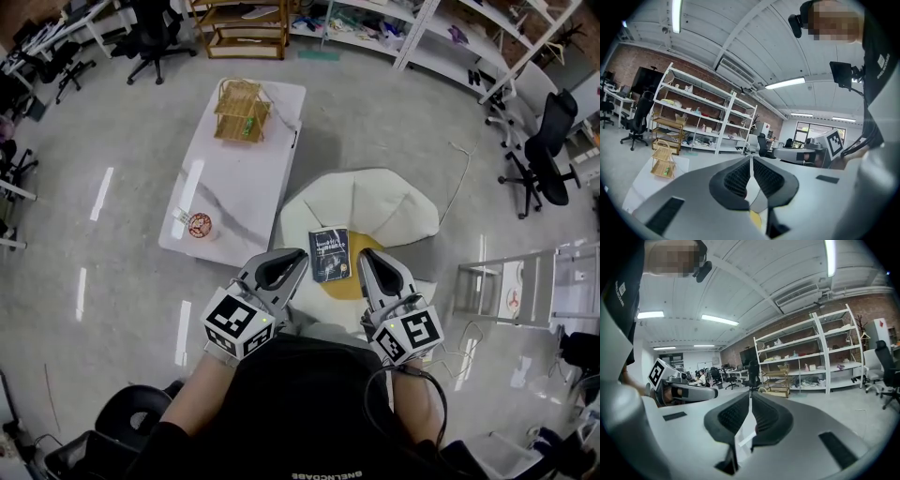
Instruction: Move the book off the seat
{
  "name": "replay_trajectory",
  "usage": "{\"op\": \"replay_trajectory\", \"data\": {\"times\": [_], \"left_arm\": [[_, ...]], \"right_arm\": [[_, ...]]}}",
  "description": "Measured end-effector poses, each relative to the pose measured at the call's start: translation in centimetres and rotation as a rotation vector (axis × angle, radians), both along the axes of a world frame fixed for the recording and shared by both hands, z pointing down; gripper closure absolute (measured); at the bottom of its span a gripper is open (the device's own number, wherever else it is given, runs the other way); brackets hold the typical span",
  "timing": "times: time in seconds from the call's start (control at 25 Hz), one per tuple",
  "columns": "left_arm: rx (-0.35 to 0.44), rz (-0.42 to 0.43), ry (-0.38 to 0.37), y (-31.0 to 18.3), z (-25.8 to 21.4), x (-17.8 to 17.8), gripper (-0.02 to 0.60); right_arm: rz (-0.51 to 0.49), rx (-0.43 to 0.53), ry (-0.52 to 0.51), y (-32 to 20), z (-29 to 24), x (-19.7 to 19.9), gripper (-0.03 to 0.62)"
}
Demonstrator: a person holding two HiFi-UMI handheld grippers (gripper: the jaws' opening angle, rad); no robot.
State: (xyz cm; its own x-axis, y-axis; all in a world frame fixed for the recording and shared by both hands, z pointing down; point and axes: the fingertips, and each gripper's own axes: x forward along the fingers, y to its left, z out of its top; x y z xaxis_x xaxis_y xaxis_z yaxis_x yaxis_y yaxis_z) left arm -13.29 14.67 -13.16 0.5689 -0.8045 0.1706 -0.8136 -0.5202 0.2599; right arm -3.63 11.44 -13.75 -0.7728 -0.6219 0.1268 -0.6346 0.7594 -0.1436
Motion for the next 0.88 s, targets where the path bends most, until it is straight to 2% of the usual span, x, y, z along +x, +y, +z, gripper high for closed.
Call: {"op": "replay_trajectory", "data": {"times": [0.32, 0.6, 0.88], "left_arm": [[-0.074, -0.018, -0.012, -2.8, 3.0, 0.8, 0.574], [-0.176, -0.036, 0.002, -4.6, 6.9, 1.2, 0.571], [-0.27, -0.024, -0.022, -6.1, 12.8, 1.9, 0.548]], "right_arm": [[-0.005, -0.054, 0.027, -2.9, 2.8, 1.3, 0.582], [0.006, -0.135, 0.059, -4.3, 6.5, 2.9, 0.579], [-0.007, -0.226, 0.081, -5.8, 12.7, 4.2, 0.563]]}}
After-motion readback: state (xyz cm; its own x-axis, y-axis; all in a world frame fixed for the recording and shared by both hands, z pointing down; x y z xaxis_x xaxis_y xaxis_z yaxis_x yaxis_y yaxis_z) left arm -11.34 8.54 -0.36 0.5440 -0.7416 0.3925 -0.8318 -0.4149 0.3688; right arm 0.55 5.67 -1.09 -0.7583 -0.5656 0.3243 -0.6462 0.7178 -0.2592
